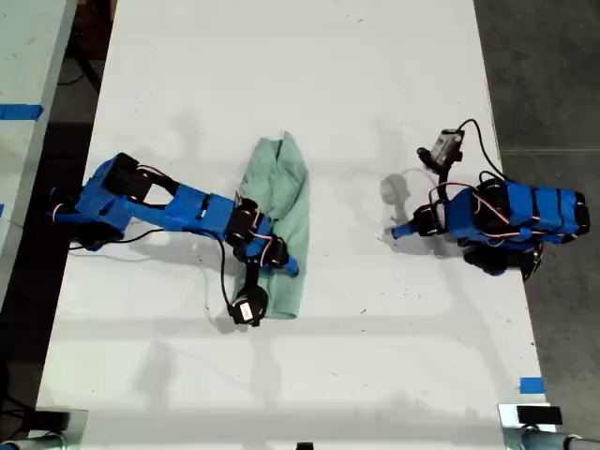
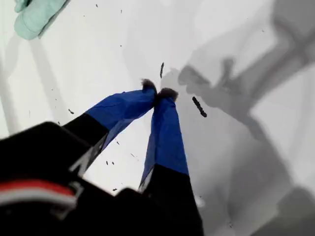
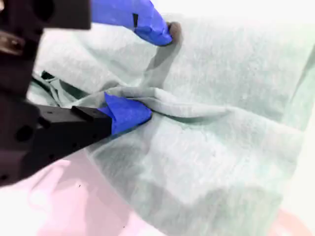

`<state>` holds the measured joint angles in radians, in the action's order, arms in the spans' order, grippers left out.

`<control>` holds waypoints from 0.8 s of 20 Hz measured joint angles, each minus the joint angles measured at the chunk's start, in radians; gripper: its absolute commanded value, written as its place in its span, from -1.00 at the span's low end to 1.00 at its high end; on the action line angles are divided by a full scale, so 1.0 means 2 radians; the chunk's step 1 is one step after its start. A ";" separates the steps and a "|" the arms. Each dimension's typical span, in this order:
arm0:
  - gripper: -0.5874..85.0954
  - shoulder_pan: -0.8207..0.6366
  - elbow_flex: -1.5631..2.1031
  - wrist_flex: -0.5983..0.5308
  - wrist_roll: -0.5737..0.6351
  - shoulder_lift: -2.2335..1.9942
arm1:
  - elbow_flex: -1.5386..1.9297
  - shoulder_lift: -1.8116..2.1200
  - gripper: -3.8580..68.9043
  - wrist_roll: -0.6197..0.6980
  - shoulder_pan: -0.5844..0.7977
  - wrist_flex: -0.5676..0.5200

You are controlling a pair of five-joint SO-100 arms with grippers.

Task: Fold t shirt

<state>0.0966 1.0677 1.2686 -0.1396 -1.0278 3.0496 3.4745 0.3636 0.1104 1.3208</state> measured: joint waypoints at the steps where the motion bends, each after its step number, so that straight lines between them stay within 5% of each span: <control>1: -0.53 0.000 0.000 0.010 0.002 -0.009 | 0.000 0.000 -0.83 0.000 0.000 0.000; 10: -0.73 -0.012 0.040 0.137 0.002 -0.194 | 0.000 0.000 -0.83 0.000 0.000 0.000; 14: -0.80 -0.056 0.242 0.144 -0.074 -0.347 | 0.000 0.000 -0.83 0.000 0.000 0.000; 16: -0.86 -0.097 0.407 0.100 -0.117 -0.438 | 0.000 0.000 -0.83 0.000 0.000 0.000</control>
<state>-0.0966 1.8822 1.4680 -0.3743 -1.9037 3.0496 3.4745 0.3636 0.1104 1.3208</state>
